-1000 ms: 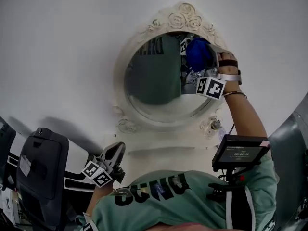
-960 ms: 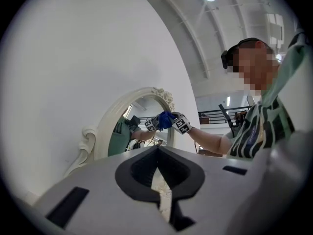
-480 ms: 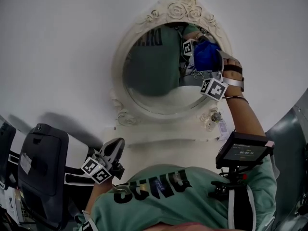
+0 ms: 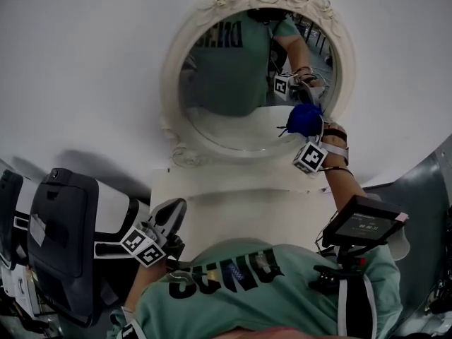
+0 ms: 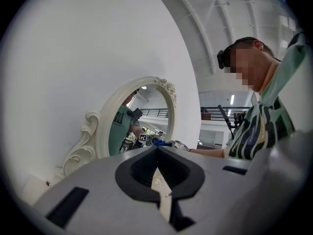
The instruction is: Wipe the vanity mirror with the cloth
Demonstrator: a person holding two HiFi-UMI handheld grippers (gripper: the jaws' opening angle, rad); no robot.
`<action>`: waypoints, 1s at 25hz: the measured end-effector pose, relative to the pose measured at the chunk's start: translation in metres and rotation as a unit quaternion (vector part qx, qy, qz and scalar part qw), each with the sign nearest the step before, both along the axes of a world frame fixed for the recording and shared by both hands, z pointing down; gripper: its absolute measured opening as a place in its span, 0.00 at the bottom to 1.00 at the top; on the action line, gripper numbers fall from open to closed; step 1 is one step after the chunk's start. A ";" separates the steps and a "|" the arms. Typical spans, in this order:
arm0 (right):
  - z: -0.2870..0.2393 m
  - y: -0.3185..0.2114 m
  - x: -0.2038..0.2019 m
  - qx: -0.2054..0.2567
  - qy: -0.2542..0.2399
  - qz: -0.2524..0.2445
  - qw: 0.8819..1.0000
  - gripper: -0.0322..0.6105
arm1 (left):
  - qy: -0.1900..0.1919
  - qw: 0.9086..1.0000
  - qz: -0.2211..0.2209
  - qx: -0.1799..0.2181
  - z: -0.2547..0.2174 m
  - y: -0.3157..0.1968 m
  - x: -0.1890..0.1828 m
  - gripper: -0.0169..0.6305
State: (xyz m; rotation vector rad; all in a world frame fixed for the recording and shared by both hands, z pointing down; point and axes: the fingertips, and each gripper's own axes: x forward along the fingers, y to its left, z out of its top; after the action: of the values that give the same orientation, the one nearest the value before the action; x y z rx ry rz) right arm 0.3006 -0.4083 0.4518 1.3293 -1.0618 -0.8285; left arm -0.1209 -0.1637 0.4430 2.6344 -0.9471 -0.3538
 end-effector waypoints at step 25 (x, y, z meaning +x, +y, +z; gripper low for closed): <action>0.180 0.042 -0.202 -0.208 -0.273 -0.131 0.930 0.12 | -0.012 1.000 0.013 -0.017 0.018 0.027 -0.002 0.04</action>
State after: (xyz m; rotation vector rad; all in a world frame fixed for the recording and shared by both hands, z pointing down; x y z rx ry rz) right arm 0.0986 -0.3662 0.6319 1.0823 -1.7751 -0.3795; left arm -0.1234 -0.1370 0.4609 2.6222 -0.9179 -0.2990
